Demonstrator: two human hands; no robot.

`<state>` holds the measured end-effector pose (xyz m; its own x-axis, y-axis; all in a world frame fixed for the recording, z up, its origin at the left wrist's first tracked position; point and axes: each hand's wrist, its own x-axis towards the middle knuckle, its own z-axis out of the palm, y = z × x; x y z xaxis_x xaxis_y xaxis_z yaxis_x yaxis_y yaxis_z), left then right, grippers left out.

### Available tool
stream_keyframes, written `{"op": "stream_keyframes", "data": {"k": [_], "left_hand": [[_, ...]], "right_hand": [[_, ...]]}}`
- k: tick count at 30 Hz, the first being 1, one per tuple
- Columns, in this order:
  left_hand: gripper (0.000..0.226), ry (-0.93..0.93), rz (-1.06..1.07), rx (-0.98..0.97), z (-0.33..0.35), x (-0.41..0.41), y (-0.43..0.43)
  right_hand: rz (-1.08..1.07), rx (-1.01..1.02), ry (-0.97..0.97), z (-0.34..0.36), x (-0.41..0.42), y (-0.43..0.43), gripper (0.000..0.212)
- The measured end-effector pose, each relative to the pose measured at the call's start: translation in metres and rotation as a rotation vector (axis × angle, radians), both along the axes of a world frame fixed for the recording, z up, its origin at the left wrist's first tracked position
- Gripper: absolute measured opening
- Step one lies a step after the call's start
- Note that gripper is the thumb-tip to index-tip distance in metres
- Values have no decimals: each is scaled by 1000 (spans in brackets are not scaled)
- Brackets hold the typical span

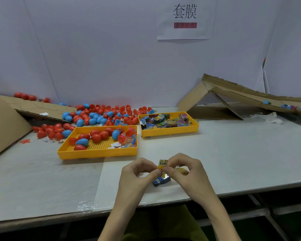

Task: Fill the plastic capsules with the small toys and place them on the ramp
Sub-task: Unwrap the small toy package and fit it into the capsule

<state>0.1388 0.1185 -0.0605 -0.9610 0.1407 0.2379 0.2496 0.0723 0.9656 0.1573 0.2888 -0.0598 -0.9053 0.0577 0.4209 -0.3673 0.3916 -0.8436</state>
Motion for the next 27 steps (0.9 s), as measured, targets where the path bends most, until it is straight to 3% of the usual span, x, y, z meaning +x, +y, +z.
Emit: {"op": "stream_keyframes", "data": {"k": [11,18,27], "left_hand": [[7,-29,-54,27,2,1,-2],[12,-17,22,57,1,0,-1],[10,74,27,-46,-2,2,0]], "right_hand": [[39,-20,-51,-1,-1,3,9],[89,-78,-40,2,0,4,14],[211,-30,-29,4,2,5,22]]}}
